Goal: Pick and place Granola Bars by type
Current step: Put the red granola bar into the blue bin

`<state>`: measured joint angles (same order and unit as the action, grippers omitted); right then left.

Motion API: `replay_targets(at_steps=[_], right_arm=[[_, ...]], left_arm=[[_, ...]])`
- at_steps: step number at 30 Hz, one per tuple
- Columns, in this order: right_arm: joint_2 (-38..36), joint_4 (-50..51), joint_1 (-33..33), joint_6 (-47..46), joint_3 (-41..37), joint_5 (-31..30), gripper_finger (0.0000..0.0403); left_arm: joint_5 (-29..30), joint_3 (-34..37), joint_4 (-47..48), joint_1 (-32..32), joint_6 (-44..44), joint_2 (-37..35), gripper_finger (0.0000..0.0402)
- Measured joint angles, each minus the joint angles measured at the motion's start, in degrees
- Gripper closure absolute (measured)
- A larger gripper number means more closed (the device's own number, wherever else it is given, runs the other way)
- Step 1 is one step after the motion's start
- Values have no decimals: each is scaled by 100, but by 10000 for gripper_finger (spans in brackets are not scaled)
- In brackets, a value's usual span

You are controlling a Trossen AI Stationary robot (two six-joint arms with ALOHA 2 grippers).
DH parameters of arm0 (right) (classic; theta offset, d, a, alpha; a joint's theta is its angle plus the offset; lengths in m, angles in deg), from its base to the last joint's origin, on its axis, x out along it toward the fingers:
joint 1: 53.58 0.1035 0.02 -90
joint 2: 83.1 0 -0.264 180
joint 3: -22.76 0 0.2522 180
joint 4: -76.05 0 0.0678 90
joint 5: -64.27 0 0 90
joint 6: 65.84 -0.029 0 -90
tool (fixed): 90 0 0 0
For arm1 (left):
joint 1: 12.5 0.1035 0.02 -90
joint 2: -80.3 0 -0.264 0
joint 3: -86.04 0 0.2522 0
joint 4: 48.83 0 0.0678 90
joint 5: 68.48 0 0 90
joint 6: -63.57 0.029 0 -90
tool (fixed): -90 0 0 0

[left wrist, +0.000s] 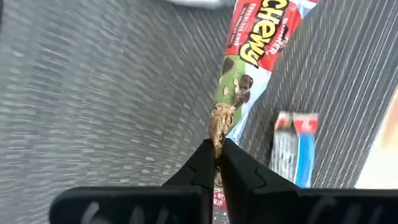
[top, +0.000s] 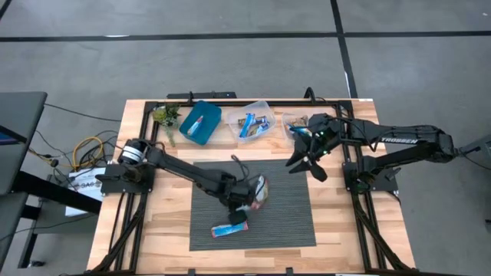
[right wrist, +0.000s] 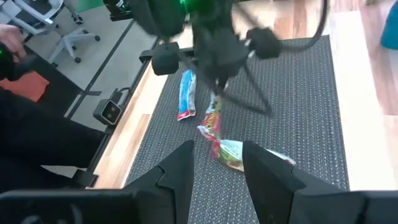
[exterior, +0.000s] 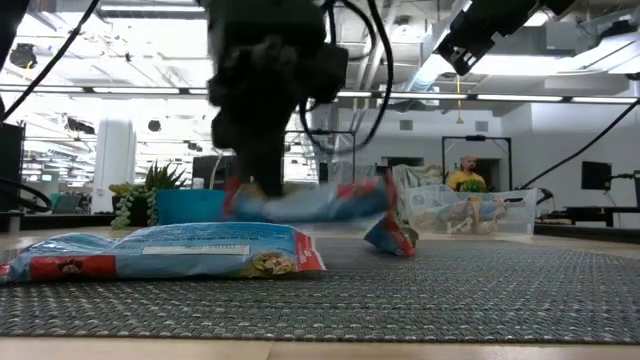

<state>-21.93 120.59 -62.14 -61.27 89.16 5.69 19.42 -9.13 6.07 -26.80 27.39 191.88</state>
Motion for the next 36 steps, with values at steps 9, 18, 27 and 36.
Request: replay_targets(at_steps=[9, 18, 27, 36], right_arm=[[0, -619, -96, 0, 0, -747, 277], [0, -1352, -96, -2, 0, -2555, 277], [0, -1217, -311, -495, 0, -3436, 277], [0, -926, -443, -654, 0, -3434, 277]], left_arm=[[1720, -263, 1222, 824, -1009, -1347, 401], [2744, -261, 3079, 2382, -1377, -2290, 401], [2373, -98, 2977, 3983, -756, -2244, 400], [1644, 421, 2515, 4593, -614, -2242, 335]])
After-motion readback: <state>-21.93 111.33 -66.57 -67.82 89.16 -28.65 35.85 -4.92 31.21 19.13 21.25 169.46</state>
